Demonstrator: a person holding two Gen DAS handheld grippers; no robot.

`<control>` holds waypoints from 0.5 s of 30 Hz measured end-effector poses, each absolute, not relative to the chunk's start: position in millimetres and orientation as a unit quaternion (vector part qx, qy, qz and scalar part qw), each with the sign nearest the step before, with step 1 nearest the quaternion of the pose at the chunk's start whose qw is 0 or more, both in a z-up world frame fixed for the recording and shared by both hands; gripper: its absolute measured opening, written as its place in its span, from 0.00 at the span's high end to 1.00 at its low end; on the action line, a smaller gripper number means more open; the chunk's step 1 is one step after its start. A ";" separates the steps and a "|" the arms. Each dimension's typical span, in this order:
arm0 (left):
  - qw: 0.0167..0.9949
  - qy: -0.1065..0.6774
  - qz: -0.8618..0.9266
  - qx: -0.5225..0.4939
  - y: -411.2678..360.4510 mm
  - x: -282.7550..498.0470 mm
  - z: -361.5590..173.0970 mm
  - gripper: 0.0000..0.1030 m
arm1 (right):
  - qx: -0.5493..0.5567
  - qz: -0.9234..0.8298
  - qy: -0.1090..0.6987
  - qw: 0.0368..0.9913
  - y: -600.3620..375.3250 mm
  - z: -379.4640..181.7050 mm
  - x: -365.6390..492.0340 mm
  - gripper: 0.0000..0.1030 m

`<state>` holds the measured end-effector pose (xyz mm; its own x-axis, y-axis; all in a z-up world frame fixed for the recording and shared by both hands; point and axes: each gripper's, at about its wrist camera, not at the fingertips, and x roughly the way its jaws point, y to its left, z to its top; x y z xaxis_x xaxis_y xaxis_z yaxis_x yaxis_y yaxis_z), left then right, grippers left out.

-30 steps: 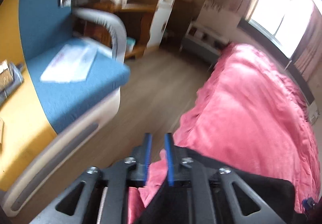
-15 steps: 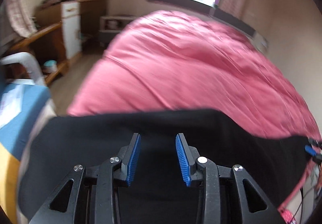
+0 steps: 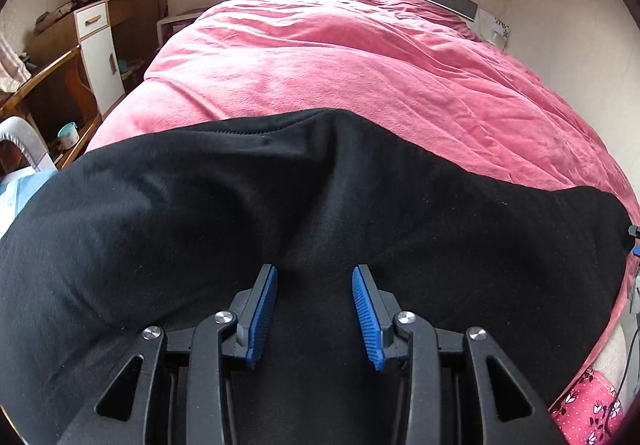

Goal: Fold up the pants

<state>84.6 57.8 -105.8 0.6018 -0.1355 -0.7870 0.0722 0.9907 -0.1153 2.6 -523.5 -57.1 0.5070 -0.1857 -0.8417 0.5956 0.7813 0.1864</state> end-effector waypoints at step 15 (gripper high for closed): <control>0.896 0.439 -0.031 -0.059 75.7 78.6 -110.0 0.60 | 0.366 -0.254 0.397 0.802 -577.0 -94.1 -32.8 0.42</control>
